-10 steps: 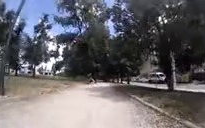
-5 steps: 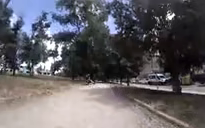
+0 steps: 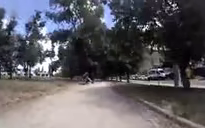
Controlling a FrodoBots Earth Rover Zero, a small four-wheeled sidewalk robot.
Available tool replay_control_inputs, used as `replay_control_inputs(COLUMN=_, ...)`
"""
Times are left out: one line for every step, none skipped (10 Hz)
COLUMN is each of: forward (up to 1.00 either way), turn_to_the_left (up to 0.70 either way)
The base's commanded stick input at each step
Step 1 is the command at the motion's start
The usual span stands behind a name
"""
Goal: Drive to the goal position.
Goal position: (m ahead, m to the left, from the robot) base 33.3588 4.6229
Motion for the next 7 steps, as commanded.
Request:
replay_control_inputs(forward=1.00, turn_to_the_left=0.00)
replay_control_inputs(forward=1.00, turn_to_the_left=0.00)
replay_control_inputs(forward=1.00, turn_to_the_left=0.00)
replay_control_inputs(forward=1.00, turn_to_the_left=0.00)
replay_control_inputs(forward=1.00, turn_to_the_left=0.00)
replay_control_inputs(forward=1.00, turn_to_the_left=0.00)
replay_control_inputs(forward=1.00, turn_to_the_left=0.00)
